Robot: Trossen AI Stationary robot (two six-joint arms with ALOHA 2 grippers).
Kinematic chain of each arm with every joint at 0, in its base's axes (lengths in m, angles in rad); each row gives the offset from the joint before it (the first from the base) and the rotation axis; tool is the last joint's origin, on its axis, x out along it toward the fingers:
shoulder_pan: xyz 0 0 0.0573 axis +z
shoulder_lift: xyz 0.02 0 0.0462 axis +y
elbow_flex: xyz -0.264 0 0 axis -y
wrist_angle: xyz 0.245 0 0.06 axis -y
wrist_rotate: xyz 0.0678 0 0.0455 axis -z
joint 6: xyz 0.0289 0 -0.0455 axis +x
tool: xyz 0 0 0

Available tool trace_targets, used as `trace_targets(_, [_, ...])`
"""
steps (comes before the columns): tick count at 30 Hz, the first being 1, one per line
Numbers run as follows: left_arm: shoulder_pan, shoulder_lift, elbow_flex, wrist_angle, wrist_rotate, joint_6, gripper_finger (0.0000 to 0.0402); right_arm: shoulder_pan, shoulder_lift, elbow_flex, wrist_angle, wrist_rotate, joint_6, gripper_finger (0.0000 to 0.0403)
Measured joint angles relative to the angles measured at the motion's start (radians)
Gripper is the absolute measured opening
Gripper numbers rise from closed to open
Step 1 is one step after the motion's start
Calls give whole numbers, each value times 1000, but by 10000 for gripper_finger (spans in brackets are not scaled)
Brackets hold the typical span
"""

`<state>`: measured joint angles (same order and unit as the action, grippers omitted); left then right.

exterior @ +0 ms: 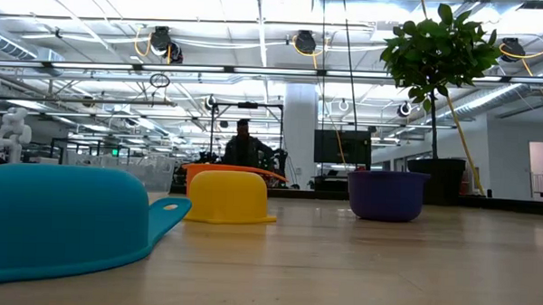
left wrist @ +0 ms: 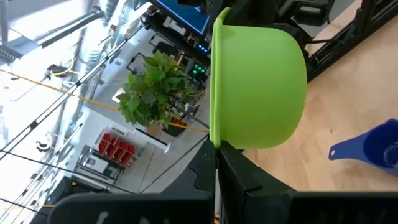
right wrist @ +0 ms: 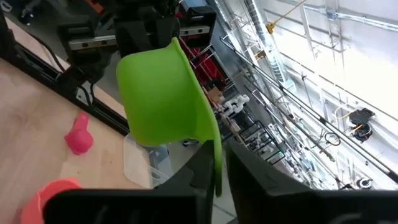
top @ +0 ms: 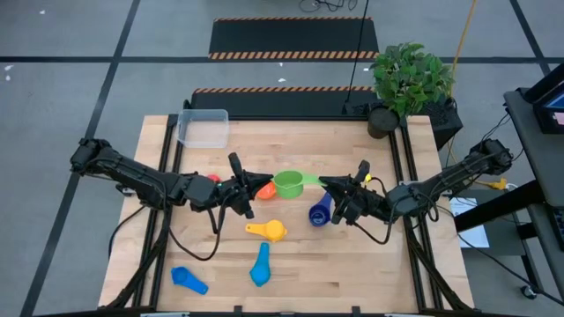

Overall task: Nest measuring cups in basket
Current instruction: Stack the green measuring cup on top of the orange measuring cup

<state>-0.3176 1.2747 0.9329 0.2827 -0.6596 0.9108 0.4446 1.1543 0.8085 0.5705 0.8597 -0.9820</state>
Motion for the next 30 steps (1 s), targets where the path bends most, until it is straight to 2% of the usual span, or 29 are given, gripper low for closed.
trace_targets(5, [0,0,0,24,-126,-25,33,0,0,-1,-1,4,-7,4])
trace_targets(12, [-3,0,0,18,-288,-104,131,1,0,-2,-2,0,-7,2])
trace_targets(19, [-19,0,0,-24,-365,-131,217,0,0,-2,-1,6,-7,1])
trace_targets(23, [-21,0,0,-26,-395,-143,239,-17,0,-1,-42,3,-1,1])
trace_targets(30, [-21,-66,0,-136,-399,-228,243,-90,0,-45,-61,-11,1,0])
